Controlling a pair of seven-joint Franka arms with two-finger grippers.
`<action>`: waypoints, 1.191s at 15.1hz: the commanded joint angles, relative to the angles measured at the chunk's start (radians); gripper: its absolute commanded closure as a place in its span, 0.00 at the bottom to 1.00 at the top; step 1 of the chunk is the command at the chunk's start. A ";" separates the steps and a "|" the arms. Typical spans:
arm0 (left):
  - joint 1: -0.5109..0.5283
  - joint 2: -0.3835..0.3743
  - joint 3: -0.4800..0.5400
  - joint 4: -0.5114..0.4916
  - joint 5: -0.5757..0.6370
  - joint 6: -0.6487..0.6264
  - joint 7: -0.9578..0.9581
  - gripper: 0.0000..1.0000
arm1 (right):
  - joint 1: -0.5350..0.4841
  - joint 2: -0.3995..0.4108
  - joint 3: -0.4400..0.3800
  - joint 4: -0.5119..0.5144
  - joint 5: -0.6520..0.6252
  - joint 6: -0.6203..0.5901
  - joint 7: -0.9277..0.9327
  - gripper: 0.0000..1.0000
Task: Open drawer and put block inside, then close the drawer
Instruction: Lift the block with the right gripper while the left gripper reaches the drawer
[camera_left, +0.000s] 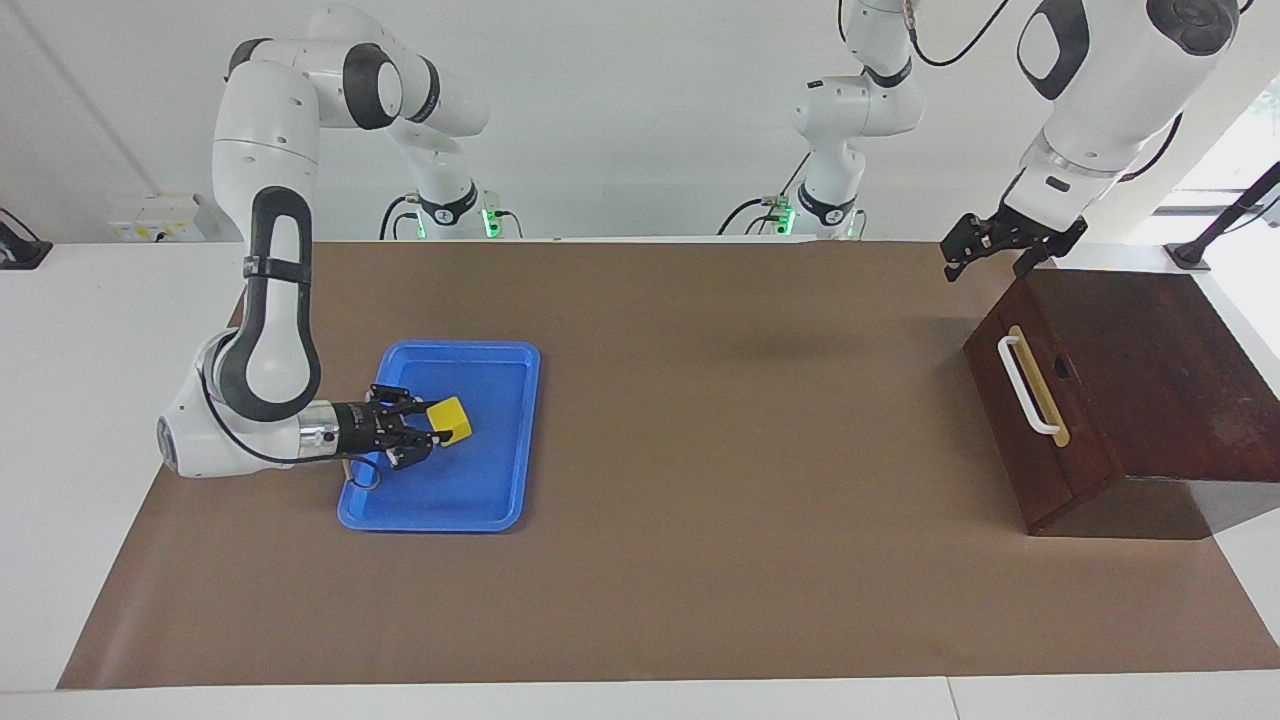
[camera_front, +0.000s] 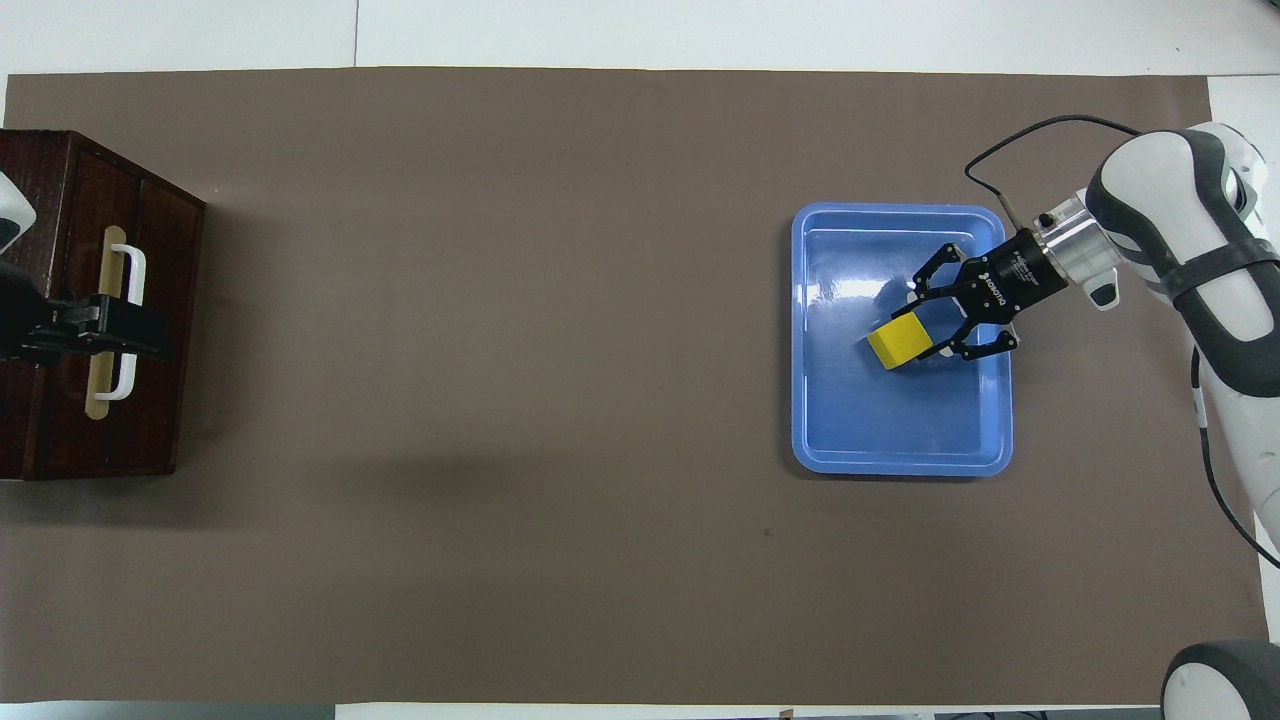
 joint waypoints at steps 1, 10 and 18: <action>0.004 -0.008 0.002 0.003 -0.017 -0.008 0.004 0.00 | 0.006 -0.075 0.005 -0.006 0.039 0.025 0.078 1.00; 0.004 -0.008 0.002 0.003 -0.017 -0.009 0.004 0.00 | 0.122 -0.318 0.018 0.003 0.156 0.088 0.454 1.00; 0.004 -0.008 0.002 0.003 -0.017 -0.009 0.004 0.00 | 0.346 -0.370 0.016 0.003 0.220 0.283 0.672 1.00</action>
